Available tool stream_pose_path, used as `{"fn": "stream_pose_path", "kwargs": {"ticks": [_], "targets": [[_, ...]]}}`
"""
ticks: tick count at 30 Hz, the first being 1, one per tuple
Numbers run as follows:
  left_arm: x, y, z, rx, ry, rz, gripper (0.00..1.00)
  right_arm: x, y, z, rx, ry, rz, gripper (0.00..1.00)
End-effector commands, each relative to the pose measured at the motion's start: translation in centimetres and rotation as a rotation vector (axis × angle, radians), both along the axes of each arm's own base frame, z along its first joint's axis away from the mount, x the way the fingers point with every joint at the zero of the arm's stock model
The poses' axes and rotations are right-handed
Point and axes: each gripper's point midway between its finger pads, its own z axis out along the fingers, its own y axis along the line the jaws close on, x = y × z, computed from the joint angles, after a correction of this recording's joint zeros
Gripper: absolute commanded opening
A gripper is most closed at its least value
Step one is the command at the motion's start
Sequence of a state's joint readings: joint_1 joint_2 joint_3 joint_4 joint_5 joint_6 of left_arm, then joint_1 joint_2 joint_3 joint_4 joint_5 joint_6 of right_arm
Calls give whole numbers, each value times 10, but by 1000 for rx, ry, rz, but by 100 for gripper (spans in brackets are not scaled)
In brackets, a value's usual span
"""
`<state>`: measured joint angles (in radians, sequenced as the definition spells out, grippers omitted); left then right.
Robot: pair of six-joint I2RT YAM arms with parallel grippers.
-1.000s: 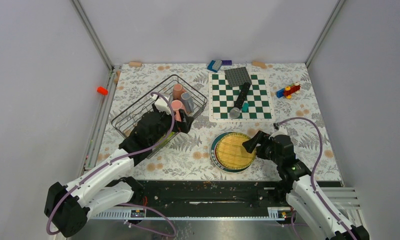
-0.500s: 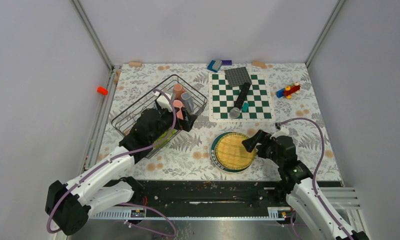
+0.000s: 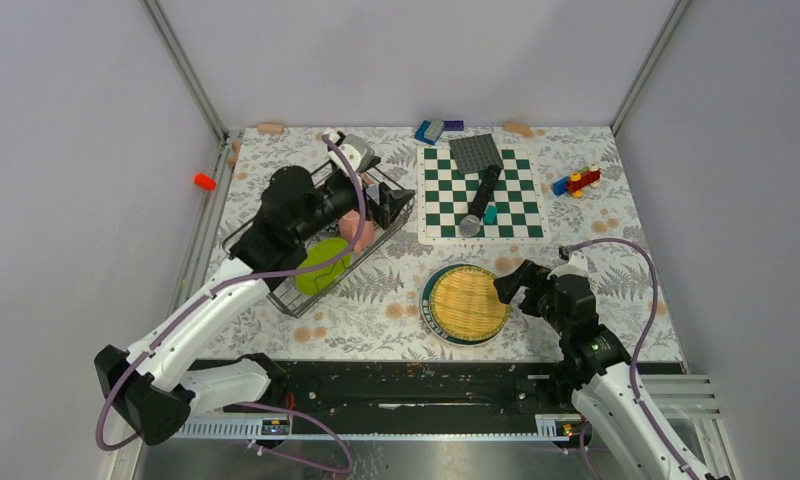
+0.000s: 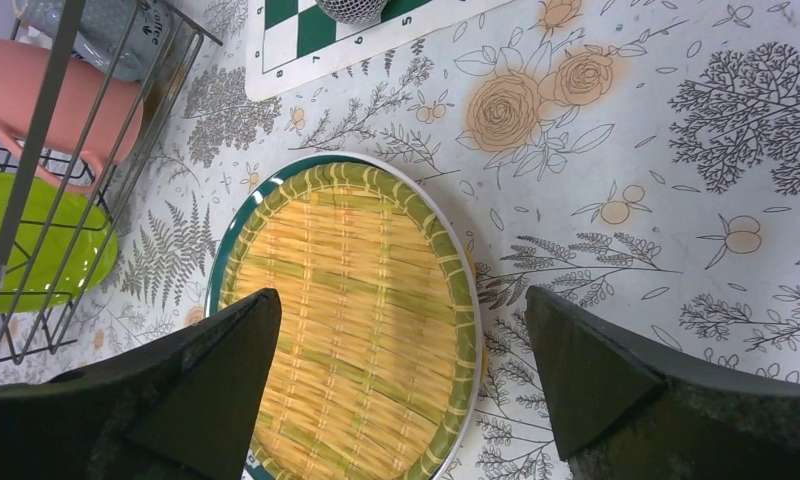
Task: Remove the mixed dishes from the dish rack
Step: Place the plate at the center of the board, then pick up the plate from the dish rack.
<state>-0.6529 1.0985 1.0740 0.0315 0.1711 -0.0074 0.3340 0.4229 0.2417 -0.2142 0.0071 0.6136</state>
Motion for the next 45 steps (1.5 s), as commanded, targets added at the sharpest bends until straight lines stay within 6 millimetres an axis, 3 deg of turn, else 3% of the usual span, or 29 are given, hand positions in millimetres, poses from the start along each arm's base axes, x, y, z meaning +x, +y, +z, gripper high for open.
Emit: {"fn": "stream_pose_path", "kwargs": {"ticks": [1, 5, 9, 15, 22, 31, 40, 45], "targets": [[-20, -20, 13, 175, -158, -224, 99, 8, -6, 22, -36, -71, -15, 100], [-26, -19, 0, 327, -220, -306, 99, 9, -9, 28, -57, -87, -19, 100], [-9, 2, -23, 550, -174, -237, 99, 9, -17, 32, -88, -72, -53, 100], [11, 52, -98, 960, 14, -156, 99, 8, -31, 35, -151, -18, -110, 100], [-1, 103, -162, 1208, 180, -169, 99, 8, -37, 44, -202, 31, -124, 100], [12, 153, -190, 1257, 373, -50, 91, 11, -37, 47, -219, 57, -120, 100], [21, 163, -214, 1278, 429, -32, 86, 6, -44, 55, -255, 51, -124, 100], [22, 166, -220, 1290, 446, -35, 72, 3, -49, 61, -266, 39, -139, 100]]}}
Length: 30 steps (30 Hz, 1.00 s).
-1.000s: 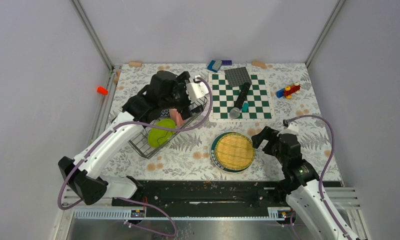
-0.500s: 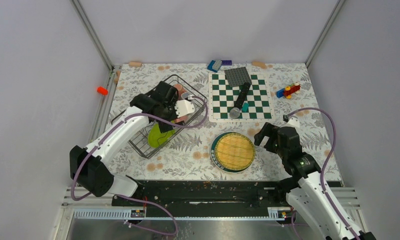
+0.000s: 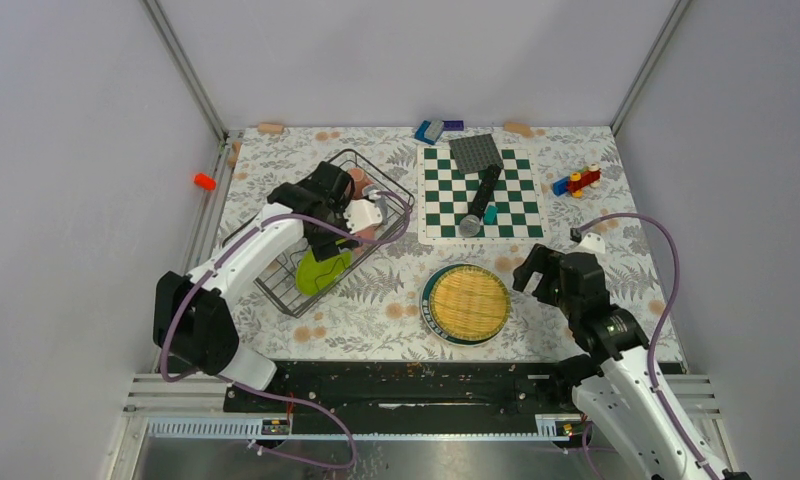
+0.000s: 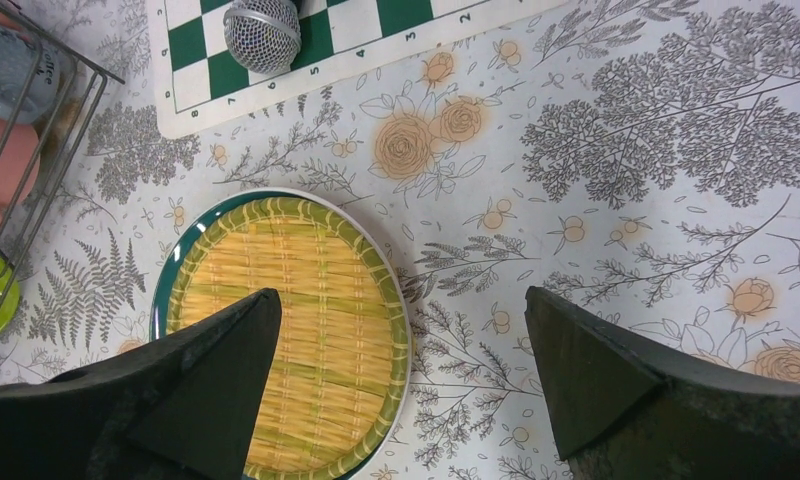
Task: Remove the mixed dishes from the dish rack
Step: Pick up the plate from the dish rack.
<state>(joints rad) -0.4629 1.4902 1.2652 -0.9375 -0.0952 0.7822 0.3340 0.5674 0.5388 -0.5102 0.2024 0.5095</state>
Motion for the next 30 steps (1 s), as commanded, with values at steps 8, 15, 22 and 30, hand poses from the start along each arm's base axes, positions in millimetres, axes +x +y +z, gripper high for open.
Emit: {"fn": "stream_pose_path", "kwargs": {"ticks": [8, 15, 22, 30], "targets": [[2, 6, -13, 16, -6, -4, 48, -1, -14, 23, -50, -55, -40, 100], [-7, 6, -18, 13, 17, -30, 35, -1, -15, 22, -53, -50, -44, 100], [-15, 0, -17, 11, 19, -58, 26, 0, -15, 27, -58, -63, -39, 100], [-21, -3, -11, 26, -2, -80, 17, -3, -15, 30, -45, -83, -38, 100]]}}
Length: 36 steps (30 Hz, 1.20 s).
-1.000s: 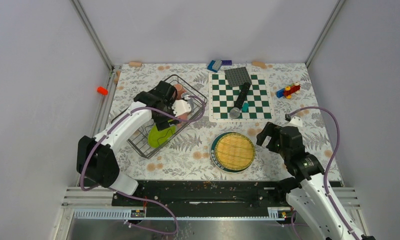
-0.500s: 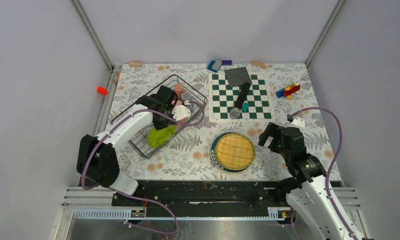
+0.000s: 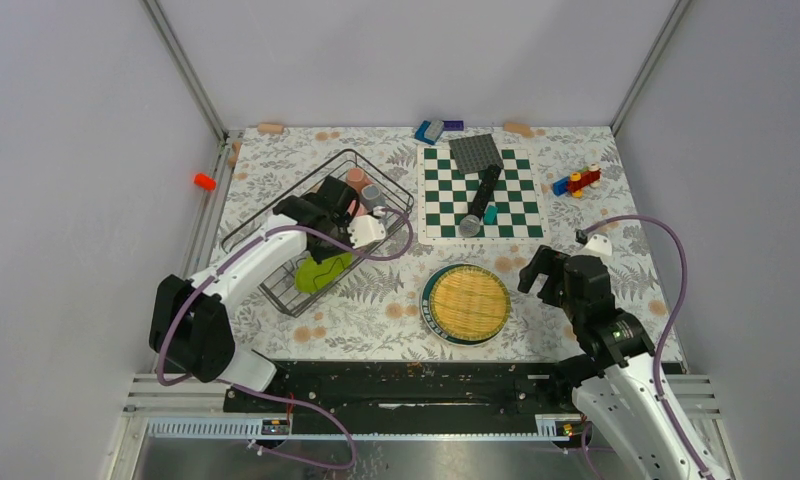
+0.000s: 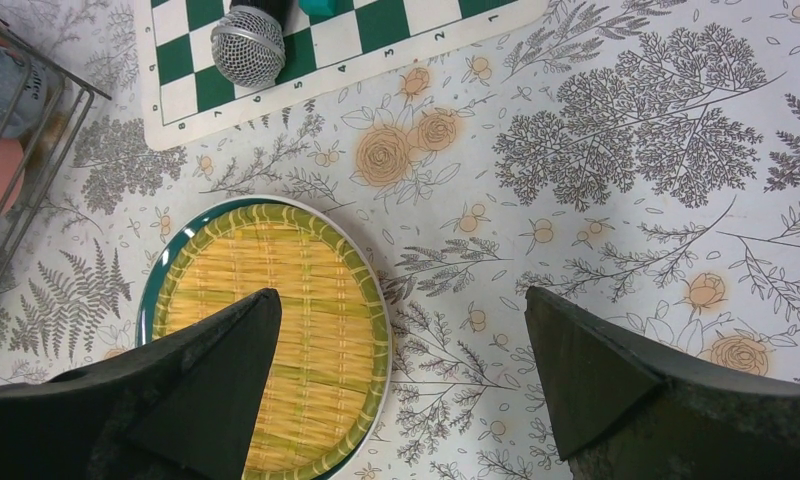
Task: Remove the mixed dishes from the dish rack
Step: Pick up the plate from the dish rack.
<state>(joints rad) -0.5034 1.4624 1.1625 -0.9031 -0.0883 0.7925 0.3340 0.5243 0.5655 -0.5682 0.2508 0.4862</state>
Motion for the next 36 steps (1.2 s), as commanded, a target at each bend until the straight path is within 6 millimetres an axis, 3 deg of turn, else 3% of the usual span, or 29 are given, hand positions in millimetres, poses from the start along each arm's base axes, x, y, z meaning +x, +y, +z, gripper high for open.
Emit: {"fn": "stream_pose_path", "kwargs": {"ticks": [1, 10, 20, 27, 36], "targets": [[-2, 2, 13, 9, -45, -27, 15, 2, -3, 20, -3, -64, -10, 100], [0, -6, 34, 26, -122, -66, 0, -2, 0, 20, 16, -86, 14, 100], [8, -14, 64, 29, -220, -85, 0, -6, 0, 26, 26, -126, 28, 100], [14, 3, 91, 101, -321, -66, 0, -15, -2, 22, 21, -119, 40, 100], [19, -3, 129, 47, -417, -45, 0, -18, 1, 27, 48, -151, 52, 100]]}}
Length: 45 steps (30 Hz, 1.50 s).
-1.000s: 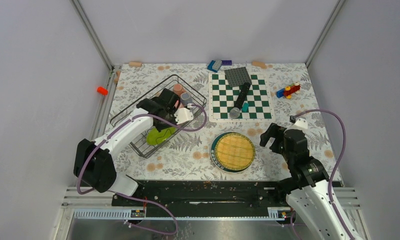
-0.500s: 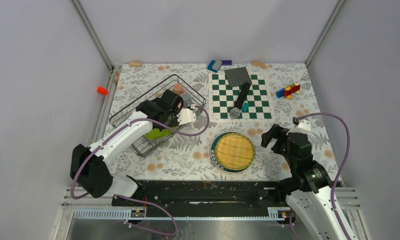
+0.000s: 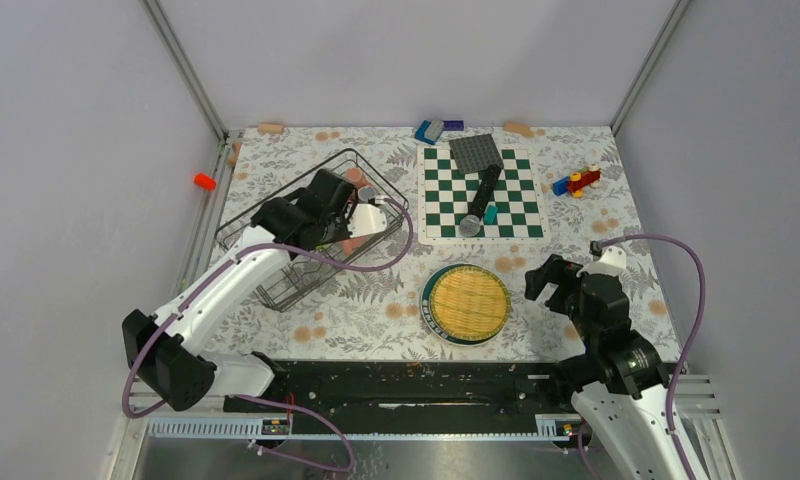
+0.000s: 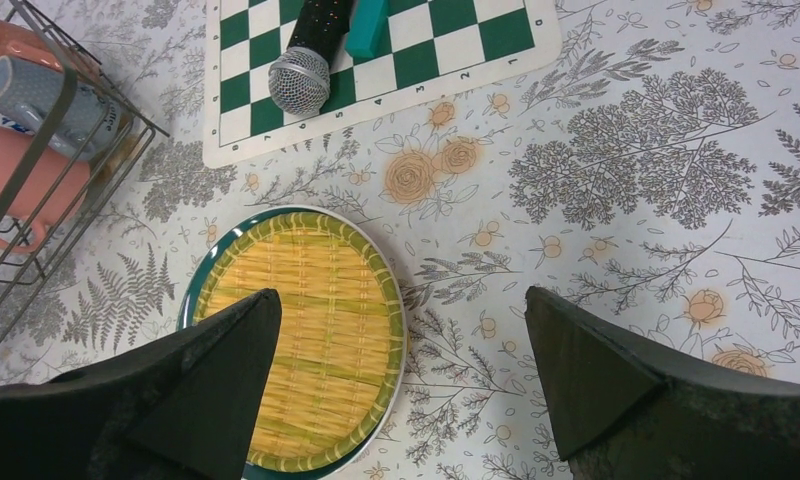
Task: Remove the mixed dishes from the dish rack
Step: Pick up the plate from the dish rack.
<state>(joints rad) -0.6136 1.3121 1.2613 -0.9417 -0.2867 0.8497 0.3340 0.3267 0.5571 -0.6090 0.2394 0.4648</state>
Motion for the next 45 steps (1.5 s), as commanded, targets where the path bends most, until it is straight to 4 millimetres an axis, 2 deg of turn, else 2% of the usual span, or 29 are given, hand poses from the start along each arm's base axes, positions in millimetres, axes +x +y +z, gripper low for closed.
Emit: {"fn": "stream_pose_path", "kwargs": {"ticks": [1, 4, 7, 13, 19, 21, 24, 27, 29, 32, 38, 42, 45], "targets": [[13, -1, 47, -32, -149, 17, 0, -3, 5, 1, 13, -17, 32, 100], [14, -8, 61, -70, -177, 14, 0, -4, 6, 2, 31, -42, 35, 100], [11, -26, 78, -144, -204, 6, 0, -3, 8, 6, 53, -86, 40, 100], [7, -76, 137, -449, -264, -9, 0, -1, 12, 11, 98, -195, 58, 100], [4, -113, 207, -908, -369, 11, 0, 5, 22, 14, 178, -324, 87, 100], [-3, -120, 245, -1130, -452, -15, 0, 3, 22, 13, 184, -334, 88, 100], [-25, -121, 282, -1408, -505, -72, 0, -2, 18, 10, 198, -325, 65, 100], [-47, -125, 299, -1585, -452, -127, 0, -2, 25, 8, 247, -335, 84, 100], [-55, -130, 301, -1685, -379, -124, 0, -1, 30, 9, 276, -338, 102, 100], [-62, -138, 291, -1789, -292, -128, 0, -3, 41, 11, 314, -332, 150, 99], [-61, -152, 229, -1869, -118, -39, 0, -3, 63, 11, 387, -308, 247, 99], [-61, -168, 175, -1791, 15, 0, 0, -1, 76, 7, 429, -291, 294, 100], [-70, -186, 135, -1725, 166, -10, 0, -1, 87, 5, 455, -272, 349, 100]]}}
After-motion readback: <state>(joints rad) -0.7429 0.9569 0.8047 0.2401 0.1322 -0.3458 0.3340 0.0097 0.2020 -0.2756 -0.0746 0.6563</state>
